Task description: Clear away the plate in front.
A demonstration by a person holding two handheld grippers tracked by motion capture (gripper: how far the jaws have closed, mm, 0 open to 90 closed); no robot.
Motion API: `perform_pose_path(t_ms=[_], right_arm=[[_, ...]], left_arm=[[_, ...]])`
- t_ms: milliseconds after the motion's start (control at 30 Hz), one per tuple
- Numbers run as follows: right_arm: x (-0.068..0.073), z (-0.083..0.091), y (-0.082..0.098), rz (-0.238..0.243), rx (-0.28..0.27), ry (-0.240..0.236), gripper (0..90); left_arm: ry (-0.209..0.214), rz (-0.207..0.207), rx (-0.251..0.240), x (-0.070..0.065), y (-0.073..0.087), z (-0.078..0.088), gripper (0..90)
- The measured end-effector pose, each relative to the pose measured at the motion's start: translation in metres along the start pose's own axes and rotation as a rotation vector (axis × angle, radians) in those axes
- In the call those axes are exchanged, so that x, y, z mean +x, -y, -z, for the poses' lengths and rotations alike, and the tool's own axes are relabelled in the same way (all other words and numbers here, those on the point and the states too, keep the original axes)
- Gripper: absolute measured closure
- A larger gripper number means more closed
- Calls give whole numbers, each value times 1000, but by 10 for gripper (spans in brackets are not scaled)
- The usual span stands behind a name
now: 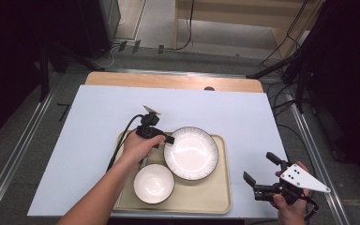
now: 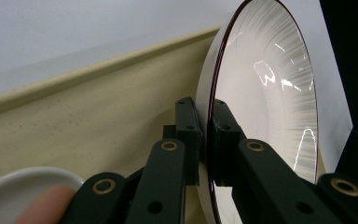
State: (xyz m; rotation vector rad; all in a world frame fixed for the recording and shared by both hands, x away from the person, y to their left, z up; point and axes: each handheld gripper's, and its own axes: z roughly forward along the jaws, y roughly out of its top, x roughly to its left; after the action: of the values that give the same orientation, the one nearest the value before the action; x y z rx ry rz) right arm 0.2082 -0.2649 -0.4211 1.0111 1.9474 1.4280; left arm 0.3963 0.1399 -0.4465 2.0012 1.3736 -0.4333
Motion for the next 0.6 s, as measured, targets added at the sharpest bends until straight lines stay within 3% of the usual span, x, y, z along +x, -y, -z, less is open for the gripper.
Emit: perform_pose_path(t_ms=[100,200,300,400,467,600], right_arm=[[0,0,0,-1,-1,1,0],[0,0,0,-3,0,3,0],[1,0,1,-4,4,1,0],[2,0,1,4,7,2,0],[1,0,0,5,4,2,0],[0,3,-1,11,-3,5,0]], left_arm=[[12,-21,2,1,-1,-1,851],[-14,-55,-9,-2,-1,-3,833],[-47,-91,-27,-5,-1,-1,688],[-46,-141,-114,-12,-2,8,594],[-32,-149,-174,-15,-4,14,493],[-46,-214,-274,-21,-3,25,340]])
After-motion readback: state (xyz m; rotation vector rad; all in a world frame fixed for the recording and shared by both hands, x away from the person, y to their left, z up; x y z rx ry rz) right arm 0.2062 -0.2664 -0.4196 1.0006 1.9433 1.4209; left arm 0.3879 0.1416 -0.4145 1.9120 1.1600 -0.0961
